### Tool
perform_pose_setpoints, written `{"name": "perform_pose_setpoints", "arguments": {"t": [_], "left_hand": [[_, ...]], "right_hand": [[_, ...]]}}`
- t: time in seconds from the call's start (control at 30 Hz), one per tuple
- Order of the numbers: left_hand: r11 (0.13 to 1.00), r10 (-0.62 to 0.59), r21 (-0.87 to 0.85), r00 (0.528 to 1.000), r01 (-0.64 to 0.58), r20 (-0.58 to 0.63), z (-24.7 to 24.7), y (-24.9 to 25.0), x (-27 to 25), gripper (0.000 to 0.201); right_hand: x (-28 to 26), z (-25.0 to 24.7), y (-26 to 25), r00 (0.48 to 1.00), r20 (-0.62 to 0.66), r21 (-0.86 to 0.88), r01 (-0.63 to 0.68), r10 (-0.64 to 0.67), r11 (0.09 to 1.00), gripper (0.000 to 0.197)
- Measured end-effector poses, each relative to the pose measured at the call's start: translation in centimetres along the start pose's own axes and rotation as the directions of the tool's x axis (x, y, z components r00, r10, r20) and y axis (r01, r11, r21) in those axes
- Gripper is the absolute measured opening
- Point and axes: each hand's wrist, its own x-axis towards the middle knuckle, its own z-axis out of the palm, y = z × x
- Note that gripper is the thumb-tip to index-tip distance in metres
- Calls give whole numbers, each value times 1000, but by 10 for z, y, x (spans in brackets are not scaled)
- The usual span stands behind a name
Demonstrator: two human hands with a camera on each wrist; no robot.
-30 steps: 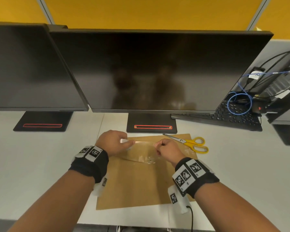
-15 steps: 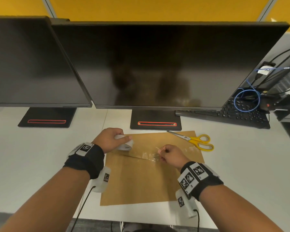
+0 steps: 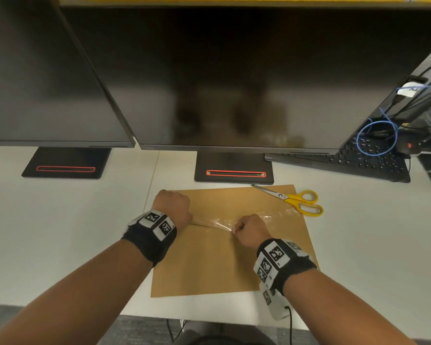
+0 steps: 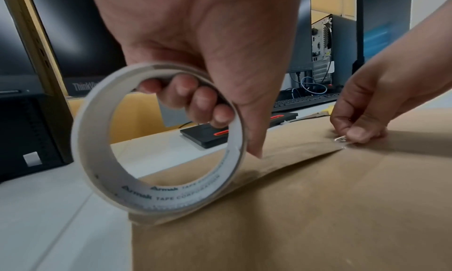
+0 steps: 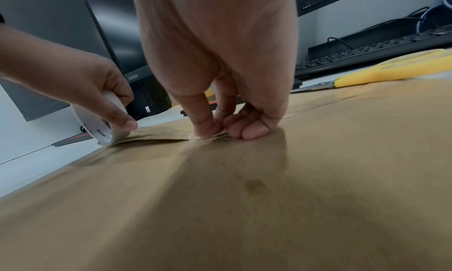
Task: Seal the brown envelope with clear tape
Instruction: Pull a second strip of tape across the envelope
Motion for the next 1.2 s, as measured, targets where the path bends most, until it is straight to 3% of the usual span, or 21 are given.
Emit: {"name": "perform_pose_setpoints", "arguments": {"t": [0.17, 0.53, 0.67, 0.77, 0.97, 1.07, 1.2], "left_hand": [[998, -23, 58, 997, 19, 74, 10, 8, 3, 33], [992, -36, 122, 996, 26, 78, 13, 19, 7, 19], [990, -28, 144, 995, 14, 91, 15, 24, 9, 15], [990, -29, 143, 996, 16, 88, 15, 25, 8, 15], [988, -29, 154, 995, 15, 91, 13, 26, 4, 15], [989, -19, 150, 995, 4, 99, 11, 26, 3, 14], [990, -21, 140, 994, 5, 110, 7, 27, 0, 16]], "right_hand": [[1, 3, 0, 1000, -12, -20, 7, -7, 1000, 9], [5, 3, 0, 999, -1, -23, -47, 47, 999, 18], [4, 1, -1, 998, 3, -14, -56, 56, 998, 9], [3, -3, 0, 998, -10, 18, -63, 63, 998, 23], [0, -12, -2, 999, -16, 99, -46, 47, 994, 22], [-2, -8, -11, 996, -15, 11, 92, -92, 996, 22], [-9, 12, -36, 922, 40, -43, 386, -385, 921, 17]]}}
